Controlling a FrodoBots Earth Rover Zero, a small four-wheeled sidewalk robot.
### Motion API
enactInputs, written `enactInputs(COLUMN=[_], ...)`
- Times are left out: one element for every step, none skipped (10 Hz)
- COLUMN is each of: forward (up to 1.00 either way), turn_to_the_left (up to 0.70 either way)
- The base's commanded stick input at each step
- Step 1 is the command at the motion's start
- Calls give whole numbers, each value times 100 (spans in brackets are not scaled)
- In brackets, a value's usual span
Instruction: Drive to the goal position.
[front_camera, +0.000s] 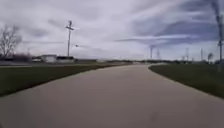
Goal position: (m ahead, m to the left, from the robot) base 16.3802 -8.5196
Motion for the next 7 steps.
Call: enactInputs(forward=[100,100,100,100,100,100,100], turn_to_the_left=[-1,-6,-12,-12,-13,-10,-5])
